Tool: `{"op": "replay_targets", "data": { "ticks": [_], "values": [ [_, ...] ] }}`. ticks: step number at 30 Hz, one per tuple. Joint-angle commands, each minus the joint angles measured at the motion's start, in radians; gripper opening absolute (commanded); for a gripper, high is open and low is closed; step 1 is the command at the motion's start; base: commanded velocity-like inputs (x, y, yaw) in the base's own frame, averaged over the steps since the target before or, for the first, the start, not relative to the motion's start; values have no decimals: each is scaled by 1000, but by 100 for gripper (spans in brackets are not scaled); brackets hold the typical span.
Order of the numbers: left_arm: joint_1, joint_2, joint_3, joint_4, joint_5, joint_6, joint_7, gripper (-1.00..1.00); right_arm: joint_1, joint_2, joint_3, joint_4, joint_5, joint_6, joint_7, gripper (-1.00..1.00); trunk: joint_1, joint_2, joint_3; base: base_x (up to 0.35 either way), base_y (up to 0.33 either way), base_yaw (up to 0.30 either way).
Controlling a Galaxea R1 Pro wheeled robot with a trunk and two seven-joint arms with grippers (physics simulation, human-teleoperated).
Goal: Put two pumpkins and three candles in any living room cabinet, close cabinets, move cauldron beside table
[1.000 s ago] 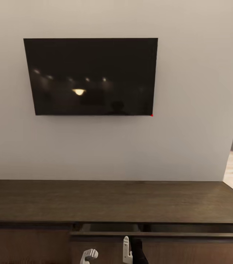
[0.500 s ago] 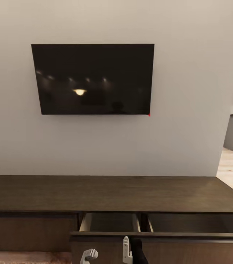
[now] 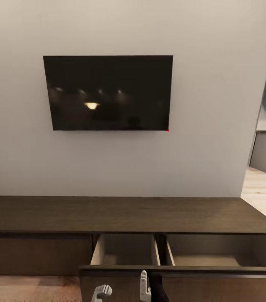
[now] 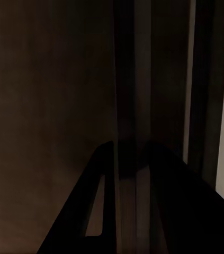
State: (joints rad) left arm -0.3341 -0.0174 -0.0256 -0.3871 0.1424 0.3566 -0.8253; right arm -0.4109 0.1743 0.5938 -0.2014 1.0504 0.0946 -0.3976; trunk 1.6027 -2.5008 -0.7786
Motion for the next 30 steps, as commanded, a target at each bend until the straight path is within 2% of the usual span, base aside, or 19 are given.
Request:
{"op": "replay_targets", "data": {
  "ticks": [1, 30],
  "values": [
    [0, 0, -2, -1, 10, 10, 0, 100, 0, 0, -6, 17, 2, 8, -1, -100, 0, 0, -1, -182, 0, 0],
    [0, 0, -3, -1, 10, 10, 0, 100, 0, 0, -8, 17, 2, 8, -1, -100, 0, 0, -1, -175, 0, 0]
  ]
}}
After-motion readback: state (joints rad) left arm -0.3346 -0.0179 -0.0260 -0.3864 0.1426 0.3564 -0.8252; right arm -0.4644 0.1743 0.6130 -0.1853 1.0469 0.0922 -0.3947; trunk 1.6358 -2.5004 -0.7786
